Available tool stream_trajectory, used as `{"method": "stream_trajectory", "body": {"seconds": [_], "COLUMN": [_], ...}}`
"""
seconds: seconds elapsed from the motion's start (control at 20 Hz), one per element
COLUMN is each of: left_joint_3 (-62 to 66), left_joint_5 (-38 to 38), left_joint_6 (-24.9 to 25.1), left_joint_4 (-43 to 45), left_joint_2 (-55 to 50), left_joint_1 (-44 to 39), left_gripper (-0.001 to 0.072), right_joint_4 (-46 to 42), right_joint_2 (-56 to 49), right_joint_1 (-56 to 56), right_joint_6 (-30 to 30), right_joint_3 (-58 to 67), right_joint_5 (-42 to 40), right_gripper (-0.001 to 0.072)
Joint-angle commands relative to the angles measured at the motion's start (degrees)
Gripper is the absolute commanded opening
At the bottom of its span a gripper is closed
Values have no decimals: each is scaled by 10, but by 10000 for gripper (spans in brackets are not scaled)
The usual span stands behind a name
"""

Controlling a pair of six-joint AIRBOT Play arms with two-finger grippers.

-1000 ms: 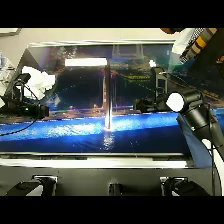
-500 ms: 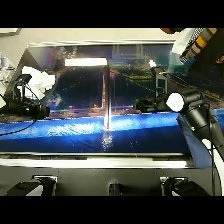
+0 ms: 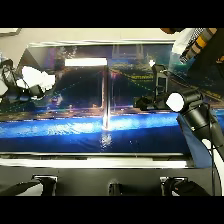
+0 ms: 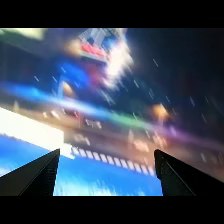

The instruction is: Fold the clothes and pants, and hang the long-sleeved shirts on hangers.

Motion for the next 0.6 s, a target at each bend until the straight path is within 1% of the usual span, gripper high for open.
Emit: {"method": "stream_trajectory", "body": {"seconds": [0.0, 0.1, 0.2, 0.25, 0.3, 0.35, 0.4, 0.5, 0.55], "left_joint_3": [113, 156, 183, 193, 201, 205, 206, 206, 206], "left_joint_5": [58, 87, 134, 165, 191, 214, 231, 231, 223], "left_joint_6": [-36, -38, -39, -38, -39, -38, -38, -38, -38], "left_joint_4": [27, 21, -10, -31, -38, -39, -39, -39, -40], "left_joint_2": [-160, -236, -290, -311, -326, -338, -349, -364, -367], "left_joint_1": [64, 89, 107, 113, 116, 118, 119, 120, 120], "left_gripper": [720, 720, 720, 720, 720, 720, 720, 720, 701], "right_joint_4": [1, 1, 2, 2, 2, 1, 1, 2, 2], "right_joint_2": [0, 0, 0, 0, 0, 0, 0, 0, 0], "right_joint_1": [1, 1, 1, 1, 1, 1, 1, 1, 1], "right_joint_6": [1, 0, 1, 1, 1, 1, 1, 1, 1], "right_joint_3": [1, 1, 1, 1, 1, 0, 1, 1, 1], "right_joint_5": [-14, -14, -14, -14, -14, -14, -14, -14, -14], "right_gripper": [31, 31, 36, 85, 156, 193, 199, 207, 207]}}
